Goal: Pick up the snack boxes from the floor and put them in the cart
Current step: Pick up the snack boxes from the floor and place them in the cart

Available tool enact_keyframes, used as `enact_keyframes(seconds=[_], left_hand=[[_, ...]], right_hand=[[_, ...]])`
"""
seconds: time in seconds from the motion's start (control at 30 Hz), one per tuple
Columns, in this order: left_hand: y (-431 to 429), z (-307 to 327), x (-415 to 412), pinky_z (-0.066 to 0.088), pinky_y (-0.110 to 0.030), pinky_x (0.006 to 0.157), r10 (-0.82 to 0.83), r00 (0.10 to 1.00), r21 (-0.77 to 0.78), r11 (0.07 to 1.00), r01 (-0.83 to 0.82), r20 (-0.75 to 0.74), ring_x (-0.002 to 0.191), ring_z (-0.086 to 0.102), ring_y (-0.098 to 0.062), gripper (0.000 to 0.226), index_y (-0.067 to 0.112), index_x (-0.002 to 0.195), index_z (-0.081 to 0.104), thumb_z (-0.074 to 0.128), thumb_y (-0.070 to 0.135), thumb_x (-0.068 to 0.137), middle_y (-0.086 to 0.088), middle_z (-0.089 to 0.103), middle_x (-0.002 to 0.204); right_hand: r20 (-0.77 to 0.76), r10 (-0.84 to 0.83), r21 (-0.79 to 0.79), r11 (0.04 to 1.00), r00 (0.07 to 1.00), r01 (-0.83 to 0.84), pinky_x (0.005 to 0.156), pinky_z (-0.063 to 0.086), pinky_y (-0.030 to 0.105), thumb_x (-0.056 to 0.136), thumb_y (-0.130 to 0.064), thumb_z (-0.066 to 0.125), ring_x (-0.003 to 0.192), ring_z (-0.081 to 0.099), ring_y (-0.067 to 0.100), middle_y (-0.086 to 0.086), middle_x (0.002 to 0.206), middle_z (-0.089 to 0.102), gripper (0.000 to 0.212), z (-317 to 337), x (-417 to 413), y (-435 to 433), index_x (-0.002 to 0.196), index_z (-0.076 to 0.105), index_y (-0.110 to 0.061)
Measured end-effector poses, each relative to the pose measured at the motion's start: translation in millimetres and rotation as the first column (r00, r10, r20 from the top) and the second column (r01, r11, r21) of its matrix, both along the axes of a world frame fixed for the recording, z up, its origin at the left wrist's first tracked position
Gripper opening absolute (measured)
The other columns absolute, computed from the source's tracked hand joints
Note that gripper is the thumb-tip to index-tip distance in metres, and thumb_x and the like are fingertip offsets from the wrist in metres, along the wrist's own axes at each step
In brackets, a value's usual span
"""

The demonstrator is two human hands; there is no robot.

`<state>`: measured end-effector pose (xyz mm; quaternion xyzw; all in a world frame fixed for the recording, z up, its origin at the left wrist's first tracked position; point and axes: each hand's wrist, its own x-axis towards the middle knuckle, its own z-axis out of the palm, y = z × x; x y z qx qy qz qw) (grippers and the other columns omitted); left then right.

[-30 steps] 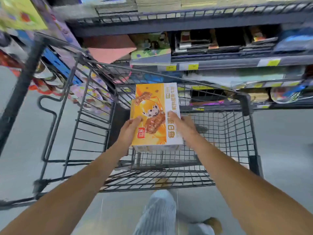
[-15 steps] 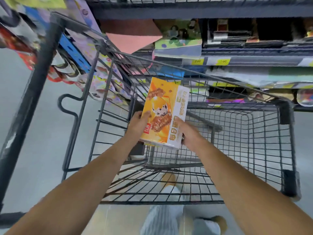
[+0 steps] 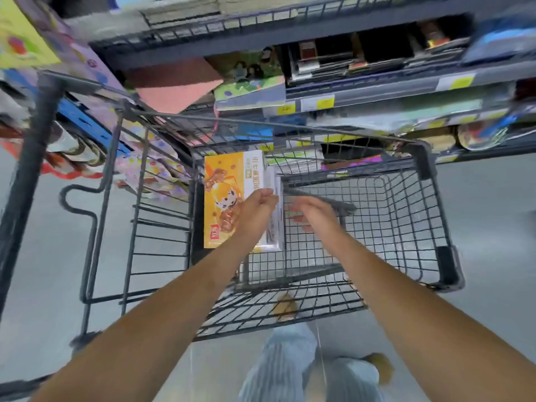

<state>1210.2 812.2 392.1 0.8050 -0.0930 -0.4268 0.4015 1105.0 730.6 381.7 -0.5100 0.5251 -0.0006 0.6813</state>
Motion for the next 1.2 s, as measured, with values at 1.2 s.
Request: enact_keyframes(seconds=[1.2], left_hand=[[-201.9, 104.0, -577.5, 0.036, -0.021, 0.061, -0.725, 0.689, -0.121, 0.683, 0.720, 0.008, 0.095, 0.058, -0.015, 0.011, 0.016, 0.104, 0.054, 0.050, 0.020, 0.096, 0.001, 0.056, 0.104]], right_hand=[[0.139, -0.804, -0.131, 0.564, 0.578, 0.815, 0.070, 0.046, 0.028, 0.097, -0.019, 0.048, 0.073, 0.062, 0.017, 0.001, 0.082, 0.067, 0.013, 104.0, -652.1, -108.7, 0.104, 0.057, -0.013]])
